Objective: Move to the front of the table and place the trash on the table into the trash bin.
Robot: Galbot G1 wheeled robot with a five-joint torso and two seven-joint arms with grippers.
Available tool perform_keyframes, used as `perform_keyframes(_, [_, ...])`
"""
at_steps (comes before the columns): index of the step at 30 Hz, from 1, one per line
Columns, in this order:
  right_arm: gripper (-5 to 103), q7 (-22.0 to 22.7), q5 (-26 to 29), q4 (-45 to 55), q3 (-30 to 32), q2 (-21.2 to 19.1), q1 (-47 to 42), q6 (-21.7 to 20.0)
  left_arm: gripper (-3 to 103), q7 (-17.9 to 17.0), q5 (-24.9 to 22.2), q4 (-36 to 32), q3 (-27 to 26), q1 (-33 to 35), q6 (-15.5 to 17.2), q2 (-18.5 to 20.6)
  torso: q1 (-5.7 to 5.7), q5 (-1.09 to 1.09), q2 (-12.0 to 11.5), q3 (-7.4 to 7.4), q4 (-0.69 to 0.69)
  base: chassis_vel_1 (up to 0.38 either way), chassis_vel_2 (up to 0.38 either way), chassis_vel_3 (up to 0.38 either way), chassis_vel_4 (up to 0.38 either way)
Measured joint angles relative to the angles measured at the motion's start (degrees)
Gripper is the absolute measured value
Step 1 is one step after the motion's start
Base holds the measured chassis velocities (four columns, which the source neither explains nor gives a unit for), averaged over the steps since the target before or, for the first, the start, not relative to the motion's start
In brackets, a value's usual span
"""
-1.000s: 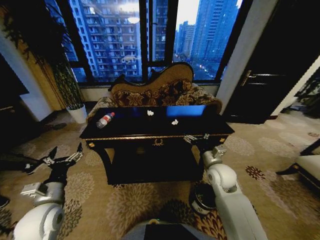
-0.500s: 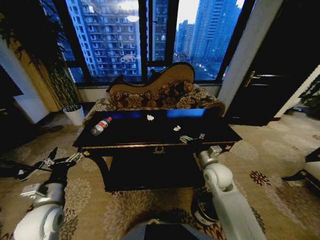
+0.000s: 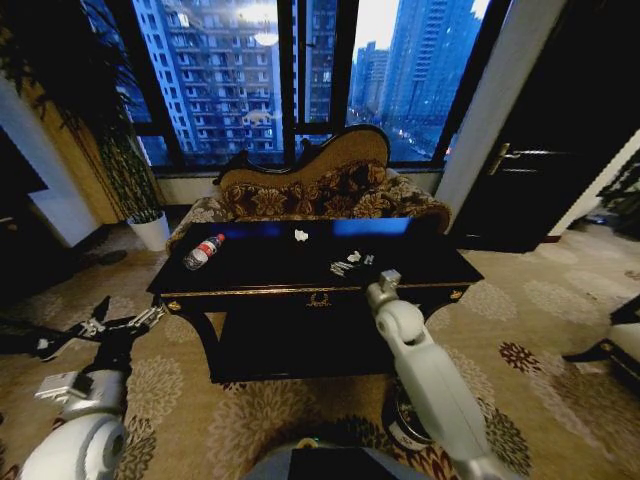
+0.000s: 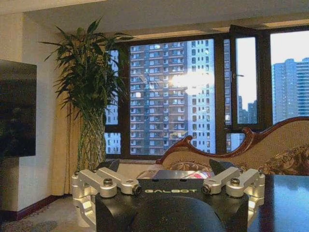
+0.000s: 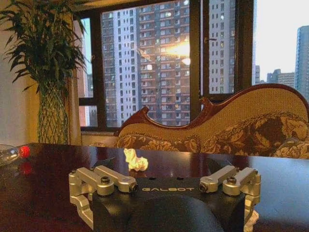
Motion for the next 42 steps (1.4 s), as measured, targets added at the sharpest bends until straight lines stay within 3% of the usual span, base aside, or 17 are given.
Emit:
perform_keyframes(8, [100, 0.0, 0.48, -3.55, -0.75, -1.37, 4.21, -4.28, 100, -0.06, 0.49, 0.2, 0.24, -0.11, 0.04, -0.45, 0.0, 0.0, 0.0, 0.0, -0.01, 0.0, 0.0, 0.0, 0.0])
perform_keyframes(11, [100, 0.01, 0.99, -4.44, -0.66, -2.23, 5.42, -9.14, 100, -0.07, 0.52, 0.46, 0.23, -0.19, 0.04, -0.62, 0.0, 0.0, 0.0, 0.0, -0.01, 0.0, 0.0, 0.0, 0.0])
perform_keyframes(14, [100, 0.01, 1.29, -4.97, -0.51, -2.4, 5.64, -10.35, 100, -0.08, 0.51, 0.57, 0.13, -0.16, 0.03, -0.65, 0.0, 0.0, 0.0, 0.0, -0.01, 0.0, 0.0, 0.0, 0.0])
perform_keyframes(42, [100, 0.01, 0.93, -10.12, 0.85, -1.85, 6.46, -8.64, 100, 0.1, 0.02, 0.6, -0.52, 0.94, -1.34, -0.74, 0.0, 0.0, 0.0, -0.01, 0.0, 0.0, 0.0, 0.0, 0.0])
